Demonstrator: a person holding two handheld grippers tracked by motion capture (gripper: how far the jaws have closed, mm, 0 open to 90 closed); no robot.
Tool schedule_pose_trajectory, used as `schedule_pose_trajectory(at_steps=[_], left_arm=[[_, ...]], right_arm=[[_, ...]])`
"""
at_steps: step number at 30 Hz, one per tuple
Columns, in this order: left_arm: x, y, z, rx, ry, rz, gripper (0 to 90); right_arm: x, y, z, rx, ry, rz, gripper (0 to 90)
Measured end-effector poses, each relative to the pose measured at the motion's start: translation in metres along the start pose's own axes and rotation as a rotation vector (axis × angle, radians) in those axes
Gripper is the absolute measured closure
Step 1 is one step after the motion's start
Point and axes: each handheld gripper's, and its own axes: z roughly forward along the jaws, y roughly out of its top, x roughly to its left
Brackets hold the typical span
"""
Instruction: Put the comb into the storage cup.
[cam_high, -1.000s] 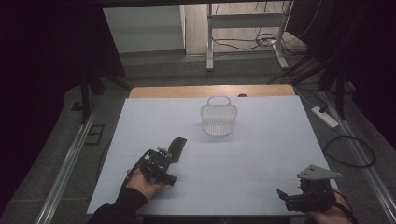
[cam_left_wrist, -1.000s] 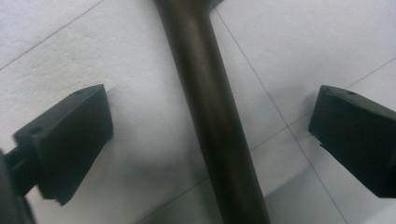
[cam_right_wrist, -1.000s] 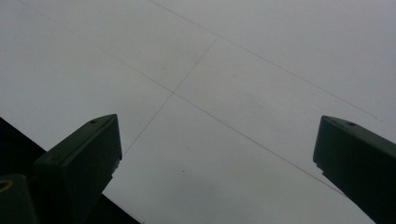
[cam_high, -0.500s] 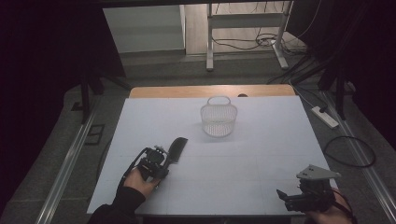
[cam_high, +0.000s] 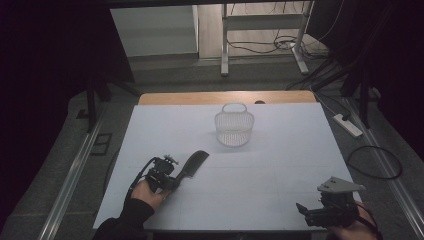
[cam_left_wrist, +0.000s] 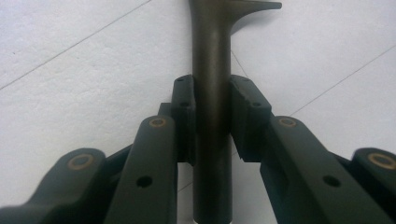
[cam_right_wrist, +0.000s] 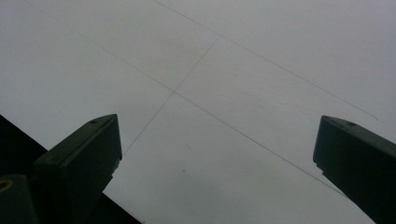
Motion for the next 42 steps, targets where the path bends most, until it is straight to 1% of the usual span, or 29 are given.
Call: schedule_pose_trajectory(at_steps=[1, 2, 3, 4, 5, 8, 12, 13, 14, 17, 18, 19, 21, 26, 28, 29, 30, 34, 35, 36, 37, 38, 39, 40, 42], left_arm=[[0.0, 0.0, -0.001, -0.001, -0.001, 0.007, 72.4], [0.0, 0.0, -0.001, -0.006, -0.012, 0.006, 72.4], [0.0, 0.0, -0.001, -0.006, -0.012, 0.006, 72.4], [-0.001, -0.001, -0.002, -0.014, -0.022, 0.004, 72.4], [-0.002, -0.001, -0.004, -0.026, -0.019, 0.009, 72.4], [-0.003, -0.001, -0.006, -0.034, -0.015, 0.016, 72.4], [-0.003, -0.003, -0.013, -0.08, -0.023, 0.025, 72.4], [-0.004, -0.004, -0.016, -0.1, -0.033, 0.031, 72.4], [-0.004, -0.005, -0.017, -0.105, -0.034, 0.039, 72.4], [-0.006, -0.006, -0.02, -0.121, -0.025, 0.051, 72.3], [-0.008, -0.007, -0.024, -0.146, -0.014, 0.06, 72.4], [-0.008, -0.007, -0.024, -0.146, -0.014, 0.06, 72.3], [-0.009, -0.008, -0.029, -0.17, -0.005, 0.075, 72.4], [-0.01, -0.009, -0.032, -0.189, -0.007, 0.082, 72.4], [-0.01, -0.009, -0.034, -0.207, -0.011, 0.088, 72.3], [-0.011, -0.01, -0.037, -0.231, -0.018, 0.087, 72.4], [-0.011, -0.01, -0.037, -0.231, -0.018, 0.087, 72.4], [-0.011, -0.012, -0.042, -0.281, -0.036, 0.091, 72.4], [-0.011, -0.014, -0.045, -0.302, -0.042, 0.095, 72.3], [-0.011, -0.014, -0.045, -0.302, -0.042, 0.095, 72.4], [-0.011, -0.014, -0.046, -0.314, -0.048, 0.097, 72.4], [-0.011, -0.015, -0.047, -0.326, -0.049, 0.094, 72.3], [-0.011, -0.016, -0.05, -0.352, -0.056, 0.092, 72.3], [-0.011, -0.016, -0.05, -0.352, -0.056, 0.092, 72.3], [-0.011, -0.017, -0.053, -0.379, -0.06, 0.087, 72.4]], right_arm=[[0.0, 0.0, 0.0, 0.0, 0.001, 0.0, 1.6], [0.0, 0.0, 0.0, 0.0, 0.001, 0.0, 1.6], [0.0, 0.0, 0.0, 0.0, 0.001, 0.0, 1.6], [0.0, 0.0, 0.0, -0.001, 0.001, -0.001, 1.6], [0.0, 0.0, 0.0, -0.001, 0.001, 0.001, 1.6], [0.0, 0.0, 0.0, -0.001, 0.002, 0.002, 1.6], [0.0, 0.0, 0.0, 0.0, 0.002, 0.001, 1.6], [0.0, 0.0, 0.0, 0.0, 0.002, 0.002, 1.6], [0.0, 0.0, 0.0, 0.0, 0.002, 0.003, 1.6], [0.0, 0.0, 0.0, 0.0, 0.002, 0.003, 1.6], [0.0, 0.0, 0.0, 0.001, 0.002, 0.003, 1.6], [0.0, 0.0, 0.0, 0.001, 0.002, 0.003, 1.6], [0.0, 0.0, 0.0, 0.001, 0.002, 0.004, 1.6], [0.0, 0.0, 0.0, 0.002, 0.002, 0.003, 1.6], [0.0, 0.0, 0.0, 0.002, 0.002, 0.004, 1.6], [0.0, 0.0, 0.0, 0.002, 0.002, 0.003, 1.6], [0.0, 0.0, 0.0, 0.002, 0.002, 0.004, 1.6], [0.0, 0.0, 0.0, 0.002, 0.002, 0.004, 1.6], [0.0, 0.0, 0.0, 0.002, 0.002, 0.004, 1.6], [0.0, 0.0, 0.0, 0.002, 0.002, 0.004, 1.6], [0.0, 0.0, 0.0, 0.003, 0.002, 0.004, 1.6], [0.0, 0.0, 0.0, 0.003, 0.002, 0.004, 1.6], [0.0, 0.0, 0.0, 0.004, 0.002, 0.004, 1.6], [0.0, 0.0, 0.0, 0.004, 0.002, 0.004, 1.6], [0.0, 0.0, 0.0, 0.004, 0.002, 0.004, 1.6]])
